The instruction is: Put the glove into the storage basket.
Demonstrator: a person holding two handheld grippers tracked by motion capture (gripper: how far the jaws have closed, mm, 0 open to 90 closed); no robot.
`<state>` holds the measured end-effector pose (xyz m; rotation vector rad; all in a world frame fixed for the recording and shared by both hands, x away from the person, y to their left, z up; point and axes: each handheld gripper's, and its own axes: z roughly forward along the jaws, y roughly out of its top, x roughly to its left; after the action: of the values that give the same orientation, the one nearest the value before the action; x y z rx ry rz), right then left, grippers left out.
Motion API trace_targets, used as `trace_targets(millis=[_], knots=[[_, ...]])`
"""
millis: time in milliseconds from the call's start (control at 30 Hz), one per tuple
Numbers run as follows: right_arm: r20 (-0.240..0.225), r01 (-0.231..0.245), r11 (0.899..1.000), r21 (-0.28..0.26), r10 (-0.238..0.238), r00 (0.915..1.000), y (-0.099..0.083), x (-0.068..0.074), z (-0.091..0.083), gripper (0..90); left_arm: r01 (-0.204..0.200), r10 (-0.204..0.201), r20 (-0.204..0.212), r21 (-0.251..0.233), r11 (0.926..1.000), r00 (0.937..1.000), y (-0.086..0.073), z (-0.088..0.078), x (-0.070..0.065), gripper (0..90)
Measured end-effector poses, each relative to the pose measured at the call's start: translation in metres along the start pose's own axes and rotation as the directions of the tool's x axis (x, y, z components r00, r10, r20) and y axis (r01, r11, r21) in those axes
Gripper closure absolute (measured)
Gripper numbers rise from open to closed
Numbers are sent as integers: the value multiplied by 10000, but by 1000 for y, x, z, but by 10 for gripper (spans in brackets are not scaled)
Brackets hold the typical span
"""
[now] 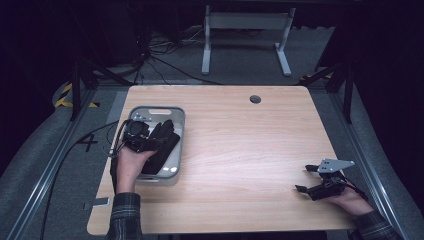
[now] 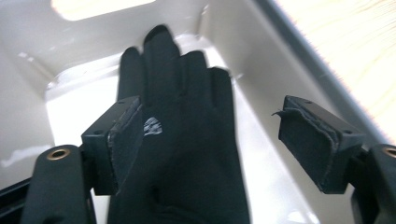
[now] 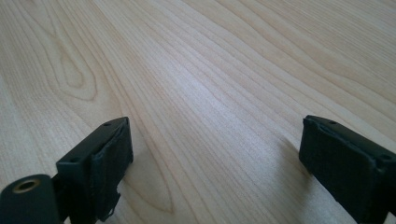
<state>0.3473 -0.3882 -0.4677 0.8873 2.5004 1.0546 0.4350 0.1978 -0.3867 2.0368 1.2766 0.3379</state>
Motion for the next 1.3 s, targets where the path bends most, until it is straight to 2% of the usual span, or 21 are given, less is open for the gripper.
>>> trace_targets(millis=[267,500,633,700,1067,1167,1300], knots=[[2,-1,10000,-2,1,10000,0,0,0,103,-90,98,153,-502,9987,9998,10,-4,-29,160],[3,-4,10000,-4,4,10000,0,0,0,103,-560,591,525,-579,9968,9969,16,-1,-57,150],[2,-2,10000,-5,2,10000,0,0,0,103,-814,871,878,-673,9944,9923,20,3,-74,149],[2,1,10000,-1,-1,10000,0,0,0,103,-858,920,929,-687,9939,9914,20,4,-76,149],[4,-8,10000,-4,8,10000,0,0,0,103,-1332,1436,1453,-786,9880,9789,24,14,-109,149],[6,-4,10000,-5,4,10000,0,0,0,103,-1386,1523,1785,-873,9865,9721,23,18,-117,150],[3,-6,10000,-2,6,10000,0,0,0,103,-1489,1644,2013,-896,9848,9656,21,23,-128,150]])
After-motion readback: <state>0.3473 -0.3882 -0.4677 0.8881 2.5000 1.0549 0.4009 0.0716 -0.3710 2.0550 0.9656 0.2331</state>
